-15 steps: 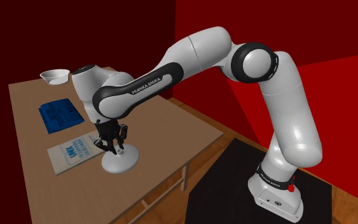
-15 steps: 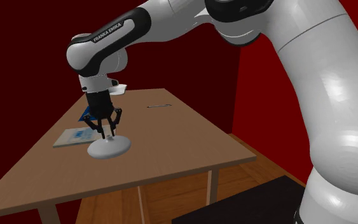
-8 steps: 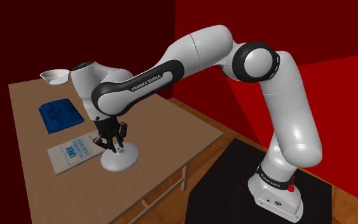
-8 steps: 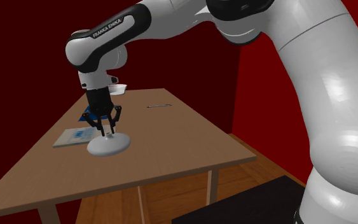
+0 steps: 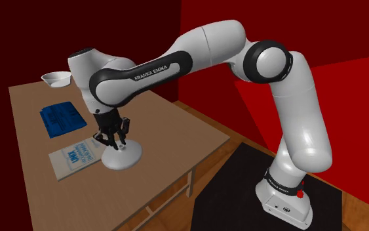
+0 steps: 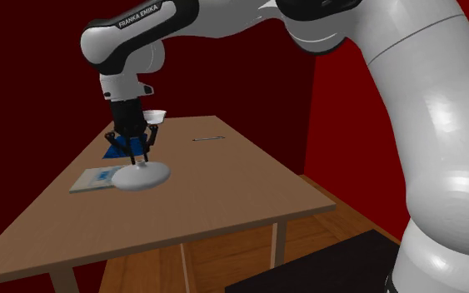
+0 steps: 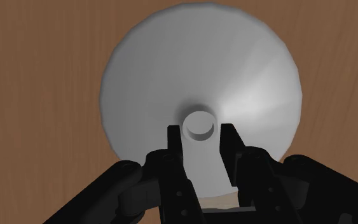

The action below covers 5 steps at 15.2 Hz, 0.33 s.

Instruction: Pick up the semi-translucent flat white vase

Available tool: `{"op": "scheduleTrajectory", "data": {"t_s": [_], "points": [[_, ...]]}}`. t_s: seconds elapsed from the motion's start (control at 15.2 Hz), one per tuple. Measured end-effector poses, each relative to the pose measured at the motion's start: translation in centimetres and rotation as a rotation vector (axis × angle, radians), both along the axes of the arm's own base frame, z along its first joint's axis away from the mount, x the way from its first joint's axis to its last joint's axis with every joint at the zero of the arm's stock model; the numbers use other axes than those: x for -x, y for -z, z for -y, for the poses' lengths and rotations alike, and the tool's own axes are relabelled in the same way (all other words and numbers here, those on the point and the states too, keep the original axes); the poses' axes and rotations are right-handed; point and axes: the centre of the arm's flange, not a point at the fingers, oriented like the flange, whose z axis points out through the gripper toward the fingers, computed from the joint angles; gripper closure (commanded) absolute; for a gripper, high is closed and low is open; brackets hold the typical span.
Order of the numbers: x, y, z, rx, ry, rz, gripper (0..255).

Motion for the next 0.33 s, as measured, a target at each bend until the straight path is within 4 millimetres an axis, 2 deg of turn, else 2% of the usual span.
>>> {"op": "scheduleTrajectory", "data": {"t_s": [0.33], "points": [[0.1,-2.5,0.0,0.0,0.0,0.0,255]]}}
